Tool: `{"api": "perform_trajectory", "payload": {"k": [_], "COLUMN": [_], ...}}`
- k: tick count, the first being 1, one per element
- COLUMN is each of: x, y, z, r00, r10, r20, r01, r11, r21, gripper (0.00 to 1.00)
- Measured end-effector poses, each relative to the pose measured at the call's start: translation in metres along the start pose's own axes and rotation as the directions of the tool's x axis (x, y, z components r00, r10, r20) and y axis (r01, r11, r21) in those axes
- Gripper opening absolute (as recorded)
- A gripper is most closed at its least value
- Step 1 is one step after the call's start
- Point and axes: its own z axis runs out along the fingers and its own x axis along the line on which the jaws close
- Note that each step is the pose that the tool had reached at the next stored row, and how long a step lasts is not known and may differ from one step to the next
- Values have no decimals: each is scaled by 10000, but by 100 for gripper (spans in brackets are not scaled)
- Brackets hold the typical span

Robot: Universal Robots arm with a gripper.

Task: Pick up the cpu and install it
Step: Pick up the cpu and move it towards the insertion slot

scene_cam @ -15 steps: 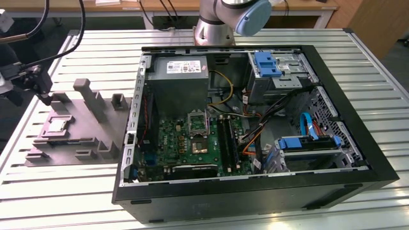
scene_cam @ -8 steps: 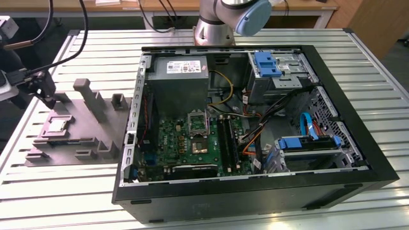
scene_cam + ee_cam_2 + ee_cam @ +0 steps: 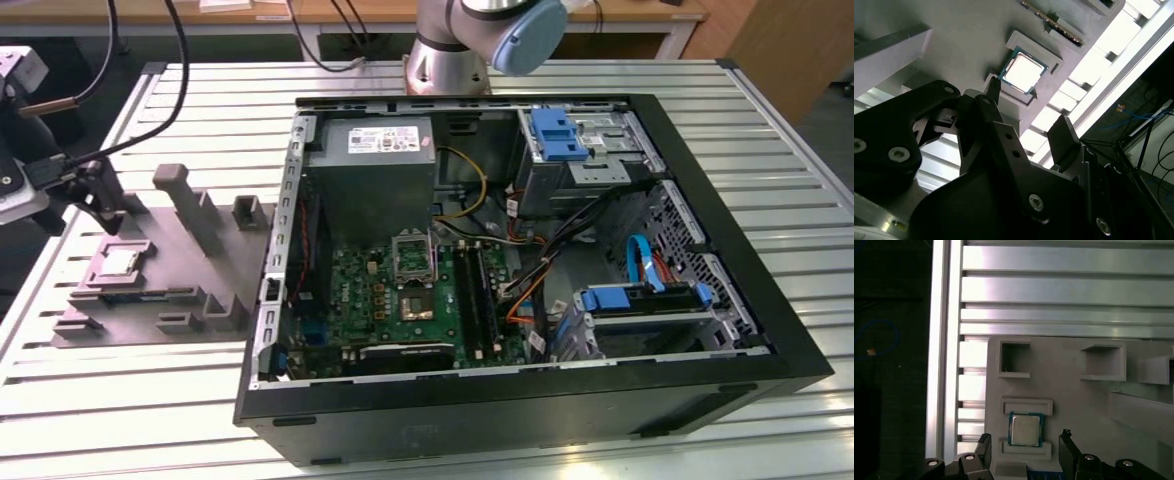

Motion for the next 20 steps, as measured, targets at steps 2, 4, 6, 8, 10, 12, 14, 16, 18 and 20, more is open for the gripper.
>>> {"api": "perform_trajectory", "payload": {"k": [2, 4, 6, 8, 10, 12, 14, 16, 18, 20], "x": [0, 0, 0, 0, 0, 0, 0, 0, 0, -1], "y": [-1, -2, -4, -4, -4, -4, -4, -4, -4, -4], "z": [27, 50, 67, 71, 78, 78, 78, 79, 81, 93], "r00": [10000, 10000, 10000, 10000, 10000, 10000, 10000, 10000, 10000, 10000], "r10": [0, 0, 0, 1, 0, 0, 0, 0, 0, 6], "r20": [0, 0, 0, -4, -1, -1, -1, -1, 0, 4], "r01": [0, 0, 0, -1, 0, 0, 0, 0, 0, -6], "r11": [10000, 10000, 10000, 10000, 10000, 10000, 10000, 10000, 10000, 10000], "r21": [0, 0, 0, 2, 1, 1, 1, 0, 0, -2], "gripper": [65, 65, 65, 65, 65, 65, 65, 65, 65, 65]}}
